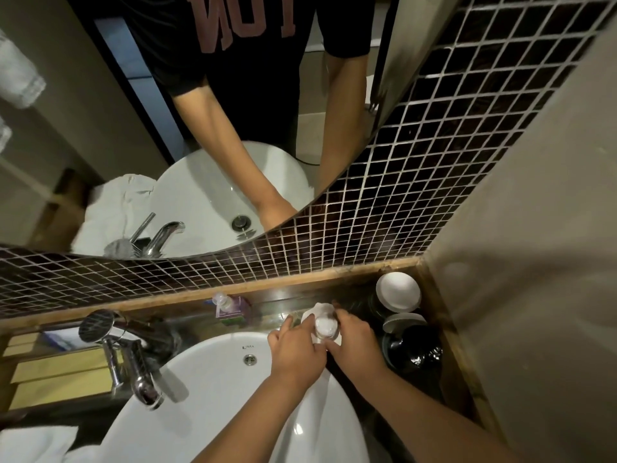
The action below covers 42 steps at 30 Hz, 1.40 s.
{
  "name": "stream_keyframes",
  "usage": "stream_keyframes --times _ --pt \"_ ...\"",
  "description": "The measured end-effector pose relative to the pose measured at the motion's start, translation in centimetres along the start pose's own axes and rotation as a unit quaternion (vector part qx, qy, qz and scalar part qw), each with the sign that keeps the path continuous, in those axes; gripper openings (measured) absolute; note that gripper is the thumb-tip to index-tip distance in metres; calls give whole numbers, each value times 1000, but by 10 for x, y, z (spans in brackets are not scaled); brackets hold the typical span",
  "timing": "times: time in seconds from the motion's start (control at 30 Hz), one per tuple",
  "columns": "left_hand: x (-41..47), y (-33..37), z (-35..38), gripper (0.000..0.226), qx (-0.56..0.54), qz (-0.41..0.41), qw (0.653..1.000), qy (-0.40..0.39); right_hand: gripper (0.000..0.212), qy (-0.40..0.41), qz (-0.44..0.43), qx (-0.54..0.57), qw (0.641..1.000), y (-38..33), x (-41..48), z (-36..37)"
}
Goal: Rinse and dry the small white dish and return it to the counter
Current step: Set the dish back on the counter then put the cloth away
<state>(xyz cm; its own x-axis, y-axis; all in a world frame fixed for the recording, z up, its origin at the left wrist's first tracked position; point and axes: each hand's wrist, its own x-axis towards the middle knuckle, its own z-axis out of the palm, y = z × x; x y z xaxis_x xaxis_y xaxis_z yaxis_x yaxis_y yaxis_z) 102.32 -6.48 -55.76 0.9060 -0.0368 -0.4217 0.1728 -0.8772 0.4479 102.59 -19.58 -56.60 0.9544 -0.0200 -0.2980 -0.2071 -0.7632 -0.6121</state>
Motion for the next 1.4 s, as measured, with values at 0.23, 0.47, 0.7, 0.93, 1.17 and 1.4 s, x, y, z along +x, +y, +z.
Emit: stream_keyframes --times 0.23,0.47,0.7,0.93,1.17,1.4 --pt "-4 1 2 51 -35 1 999 16 56 -7 -7 -32 999 -3 0 2" --pt "-7 1 3 39 -75 8 997 37 60 -17 -13 -44 999 0 2 1" --pt "-8 1 3 36 -81 23 995 53 73 -40 -25 -79 996 2 6 -3" --pt "-13 1 7 54 -53 28 996 65 96 -72 -28 -114 991 -4 6 -11" --pt "-15 -1 6 60 -46 35 997 58 98 -97 -81 -230 965 -10 6 -19" --pt "-43 -6 -24 61 88 70 992 56 83 -61 -103 -317 941 -35 -13 -41"
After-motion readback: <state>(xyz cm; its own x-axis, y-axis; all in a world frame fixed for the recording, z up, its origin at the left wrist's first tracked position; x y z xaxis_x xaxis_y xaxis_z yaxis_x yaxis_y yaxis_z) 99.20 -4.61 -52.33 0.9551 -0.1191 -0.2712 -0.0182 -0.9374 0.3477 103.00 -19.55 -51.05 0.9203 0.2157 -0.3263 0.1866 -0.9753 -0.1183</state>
